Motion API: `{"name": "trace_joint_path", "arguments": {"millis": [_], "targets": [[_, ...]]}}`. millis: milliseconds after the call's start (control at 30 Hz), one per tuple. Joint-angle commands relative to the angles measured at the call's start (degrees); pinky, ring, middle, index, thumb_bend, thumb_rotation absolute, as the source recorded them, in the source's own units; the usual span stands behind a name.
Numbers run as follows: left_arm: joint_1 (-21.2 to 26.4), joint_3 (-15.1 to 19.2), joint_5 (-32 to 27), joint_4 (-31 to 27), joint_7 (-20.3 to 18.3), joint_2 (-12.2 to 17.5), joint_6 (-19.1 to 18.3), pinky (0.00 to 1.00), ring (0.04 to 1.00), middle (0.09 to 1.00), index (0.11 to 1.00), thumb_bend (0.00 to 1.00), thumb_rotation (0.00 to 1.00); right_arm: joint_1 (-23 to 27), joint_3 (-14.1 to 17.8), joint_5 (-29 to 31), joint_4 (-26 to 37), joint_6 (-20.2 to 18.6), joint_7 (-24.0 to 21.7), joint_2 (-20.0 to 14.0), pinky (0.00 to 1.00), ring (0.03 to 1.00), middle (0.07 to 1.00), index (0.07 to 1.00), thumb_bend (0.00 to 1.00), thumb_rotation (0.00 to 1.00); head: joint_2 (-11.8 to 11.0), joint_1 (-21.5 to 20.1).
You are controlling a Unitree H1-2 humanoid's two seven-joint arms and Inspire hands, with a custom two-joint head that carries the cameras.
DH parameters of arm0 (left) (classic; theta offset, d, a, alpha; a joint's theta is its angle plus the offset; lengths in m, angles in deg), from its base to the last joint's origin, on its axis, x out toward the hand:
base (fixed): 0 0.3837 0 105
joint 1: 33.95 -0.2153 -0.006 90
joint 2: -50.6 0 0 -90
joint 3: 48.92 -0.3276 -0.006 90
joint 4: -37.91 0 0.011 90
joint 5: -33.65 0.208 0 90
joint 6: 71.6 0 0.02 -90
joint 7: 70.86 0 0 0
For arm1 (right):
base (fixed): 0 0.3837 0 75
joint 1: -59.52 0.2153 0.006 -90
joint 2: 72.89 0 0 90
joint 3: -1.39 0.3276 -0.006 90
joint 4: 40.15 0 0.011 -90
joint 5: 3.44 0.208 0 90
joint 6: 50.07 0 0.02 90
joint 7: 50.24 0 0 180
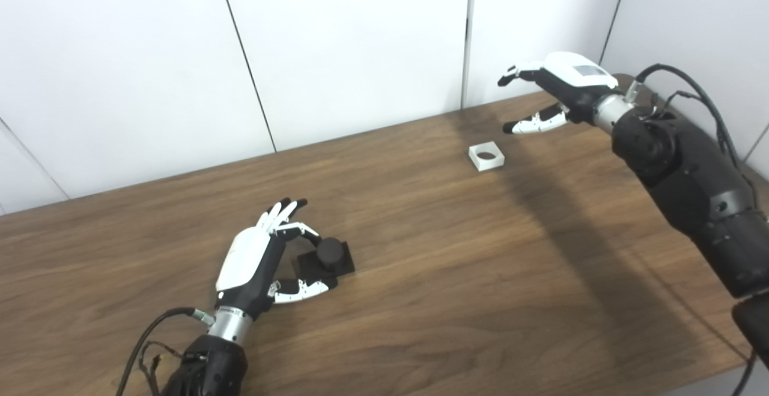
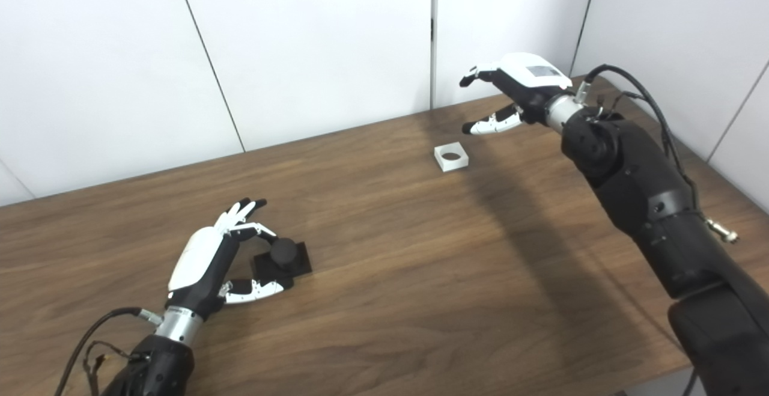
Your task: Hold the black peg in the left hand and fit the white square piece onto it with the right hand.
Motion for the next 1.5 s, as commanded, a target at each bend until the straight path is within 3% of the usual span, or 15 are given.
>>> {"name": "trace_joint_path", "arguments": {"millis": [0,67,133,600,1100,1467], "targets": [[-0.56,0.1,2.52,1.06,-1.15,2.61,-2.54,0.99,1.0,0.947,0.529,0.57,0.13,3.24,0.2,0.04,0.78,0.68,0.82,-1.04,0.85,0.928,0.909,0.818,0.59,0.47,0.17,0.02],[-0.53,0.13,2.47,1.12,-1.15,2.65,-2.47,0.99,1.0,0.947,0.623,0.74,0.24,3.4,-0.19,0.26,0.39,1.38,0.83,-1.15,0.84,0.924,0.906,0.814,0.6,0.47,0.2,0.04],[-0.48,0.05,2.64,1.03,-1.41,2.71,-2.74,0.99,1.0,0.948,0.651,0.78,0.28,3.51,-0.54,0.27,0.25,1.42,0.65,-1.32,0.84,0.922,0.906,0.811,0.61,0.46,0.26,0.11],[-0.57,0.6,2.46,0.92,-2.08,2.57,-3.0,1.0,1.0,0.948,0.624,0.81,0.28,3.64,-1.72,0.18,0.17,2.24,-0.62,-2.19,0.85,0.915,0.906,0.808,0.6,0.47,0.8,0.48],[-0.65,0.65,2.56,1.23,-2.28,2.8,-2.78,1.0,1.0,0.95,0.618,0.8,0.29,5.79,-5.25,-0.49,-1.95,4.44,-6.25,-3.55,0.88,0.933,0.923,0.787,0.75,0.51,0.51,0.41],[-0.9,0.76,2.48,0.89,-2.51,2.98,-2.86,1.0,1.0,0.951,0.621,0.8,0.29,7.49,-7.26,-1.29,-5.51,3.92,-6.98,-2.38,0.89,0.94,0.926,0.81,0.74,0.51,0.42,0.67]]}}
